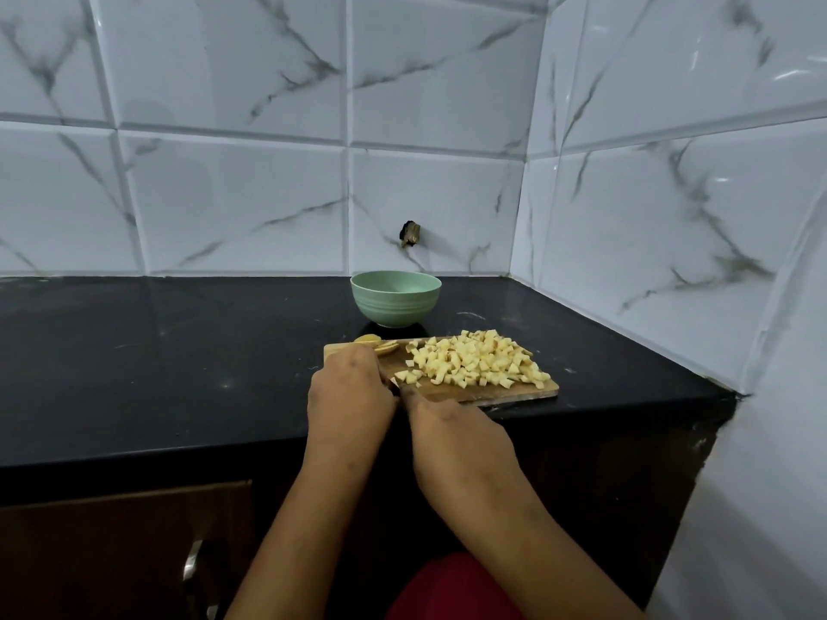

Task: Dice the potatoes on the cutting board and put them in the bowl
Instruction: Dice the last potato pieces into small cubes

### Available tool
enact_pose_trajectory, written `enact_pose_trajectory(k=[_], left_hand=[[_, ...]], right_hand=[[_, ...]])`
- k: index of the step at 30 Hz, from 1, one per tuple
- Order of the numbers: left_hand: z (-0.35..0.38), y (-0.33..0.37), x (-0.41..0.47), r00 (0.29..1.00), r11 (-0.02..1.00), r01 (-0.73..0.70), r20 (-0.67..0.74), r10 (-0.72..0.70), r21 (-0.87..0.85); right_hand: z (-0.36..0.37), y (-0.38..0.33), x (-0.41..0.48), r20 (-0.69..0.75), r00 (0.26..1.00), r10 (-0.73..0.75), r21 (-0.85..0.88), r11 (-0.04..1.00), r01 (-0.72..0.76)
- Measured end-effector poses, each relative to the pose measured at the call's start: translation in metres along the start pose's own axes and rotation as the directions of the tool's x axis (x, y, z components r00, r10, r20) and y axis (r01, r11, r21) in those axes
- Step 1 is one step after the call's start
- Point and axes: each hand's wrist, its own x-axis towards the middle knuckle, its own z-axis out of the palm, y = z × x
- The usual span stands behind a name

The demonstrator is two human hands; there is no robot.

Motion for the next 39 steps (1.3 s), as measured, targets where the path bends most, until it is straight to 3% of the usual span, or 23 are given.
enact_pose_trajectory(k=[7,13,19,24,31,36,39], left_hand=[[-0.002,-0.006,-0.003,0.999,0.999,0.032,-0.015,-0.033,-0.042],[-0.003,-0.006,-0.001,0.999,0.996,0.032,-0.038,-0.035,-0.083],[-0.001,-0.013,-0.004,0.991,0.996,-0.005,-0.137,-0.007,-0.089],[-0.003,-0.020,-0.002,0.990,0.995,0.035,-0.130,-0.048,-0.099],[-0.012,-0.018,-0.002,0.997,0.992,0.050,-0.045,-0.056,-0.119],[-0.011,-0.008,-0.002,1.000,0.990,0.014,0.017,-0.012,-0.142],[-0.009,-0.004,-0.002,1.000,0.993,-0.006,-0.003,0.006,-0.115]], right_hand=[[-0.010,0.010,0.015,-0.025,1.000,0.001,-0.052,0.999,-0.002],[-0.017,0.033,-0.004,-0.001,1.000,0.021,0.262,0.965,-0.020],[-0.023,0.040,-0.010,0.069,0.997,-0.035,0.398,0.917,0.005],[-0.018,0.038,-0.013,0.103,0.994,-0.042,0.402,0.916,-0.003],[-0.022,0.055,0.008,0.072,0.990,0.121,0.258,0.956,-0.136],[-0.020,0.039,0.005,0.057,0.998,0.041,0.351,0.934,-0.058],[-0.015,0.030,0.001,0.026,0.999,0.045,0.285,0.957,-0.051]])
